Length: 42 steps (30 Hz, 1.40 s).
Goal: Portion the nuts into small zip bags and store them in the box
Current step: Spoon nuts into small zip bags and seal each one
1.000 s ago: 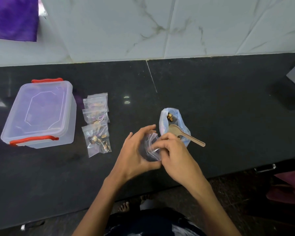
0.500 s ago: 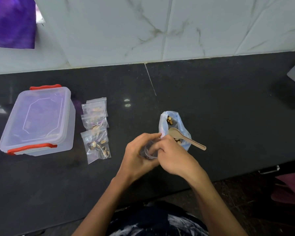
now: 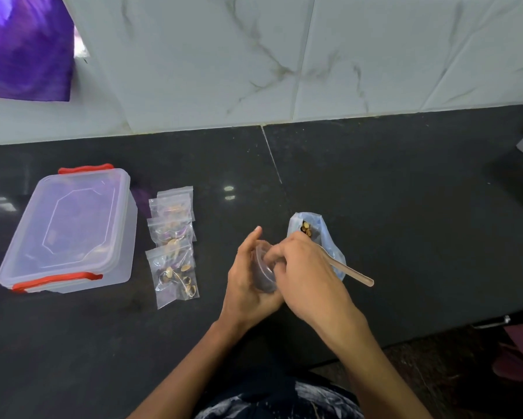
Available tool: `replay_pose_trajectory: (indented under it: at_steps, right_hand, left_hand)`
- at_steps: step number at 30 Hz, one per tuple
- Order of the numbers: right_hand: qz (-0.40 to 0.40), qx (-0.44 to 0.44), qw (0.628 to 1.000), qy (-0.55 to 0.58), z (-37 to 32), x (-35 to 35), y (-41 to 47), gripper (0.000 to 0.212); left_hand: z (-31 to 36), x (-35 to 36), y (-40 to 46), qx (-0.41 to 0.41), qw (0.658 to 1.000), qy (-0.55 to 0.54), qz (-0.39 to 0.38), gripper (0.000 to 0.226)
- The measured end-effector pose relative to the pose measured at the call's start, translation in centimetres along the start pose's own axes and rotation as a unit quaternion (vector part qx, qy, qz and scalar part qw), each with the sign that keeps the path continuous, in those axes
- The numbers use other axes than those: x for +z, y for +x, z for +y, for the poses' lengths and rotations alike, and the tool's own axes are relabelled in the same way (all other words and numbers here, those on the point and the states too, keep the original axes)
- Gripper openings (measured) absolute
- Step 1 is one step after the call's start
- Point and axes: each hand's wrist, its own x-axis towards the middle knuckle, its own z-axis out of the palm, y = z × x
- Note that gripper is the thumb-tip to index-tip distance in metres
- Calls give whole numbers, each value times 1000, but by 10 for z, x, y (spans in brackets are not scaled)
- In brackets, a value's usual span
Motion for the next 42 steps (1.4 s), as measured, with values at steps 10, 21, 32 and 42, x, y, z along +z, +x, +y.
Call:
replay_pose_trajectory:
  at_steps: [10, 21, 32, 42]
  right_hand:
    - [52, -5, 997, 52, 7, 3, -1, 33]
    - [58, 10, 994, 91, 20, 5, 6, 29]
    - [101, 24, 985, 139, 50, -15, 12, 11]
    - [-114, 234, 965, 42, 126, -31, 20, 53]
  left_hand:
    - [-1, 0, 6, -17, 1000, -9, 10, 48]
    - [-1, 4, 8, -31, 999, 4, 21, 59]
    - [-2, 14, 13, -46, 997, 50, 26, 55]
    - [-4, 30, 5, -86, 994, 49, 43, 50]
